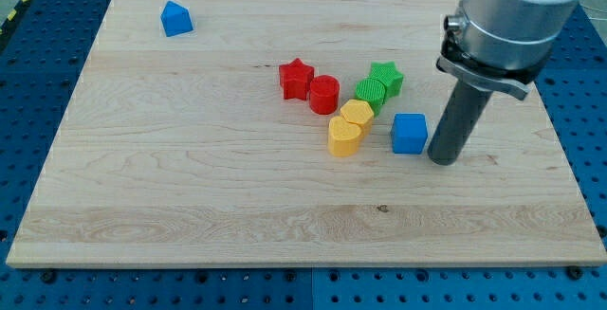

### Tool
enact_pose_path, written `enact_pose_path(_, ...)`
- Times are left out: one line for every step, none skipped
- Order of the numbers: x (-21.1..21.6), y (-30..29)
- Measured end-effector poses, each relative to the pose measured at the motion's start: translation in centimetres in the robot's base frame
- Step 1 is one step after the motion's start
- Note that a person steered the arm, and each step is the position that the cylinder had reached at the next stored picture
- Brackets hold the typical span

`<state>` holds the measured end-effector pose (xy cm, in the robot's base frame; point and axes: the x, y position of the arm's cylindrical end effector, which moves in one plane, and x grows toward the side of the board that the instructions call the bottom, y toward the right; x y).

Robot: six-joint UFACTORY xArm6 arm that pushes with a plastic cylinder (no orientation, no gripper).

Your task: Move the blue cube to parallel to the right of yellow hexagon

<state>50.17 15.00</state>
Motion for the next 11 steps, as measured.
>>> enact_pose_path(-0.5,-0.2)
enact_pose_path(0.9,-0.3)
enact_pose_path(2.5,-0.4)
enact_pose_path(2.0,-3.1)
enact_pose_path(1.0,-4.4)
enact_pose_path(0.4,-4.4)
enact_pose_path(0.4,-4.4)
enact_pose_path(0.4,-4.4)
enact_pose_path(1.2,-2.9)
enact_pose_path(1.5,-1.3)
enact_pose_path(0.1,-1.3)
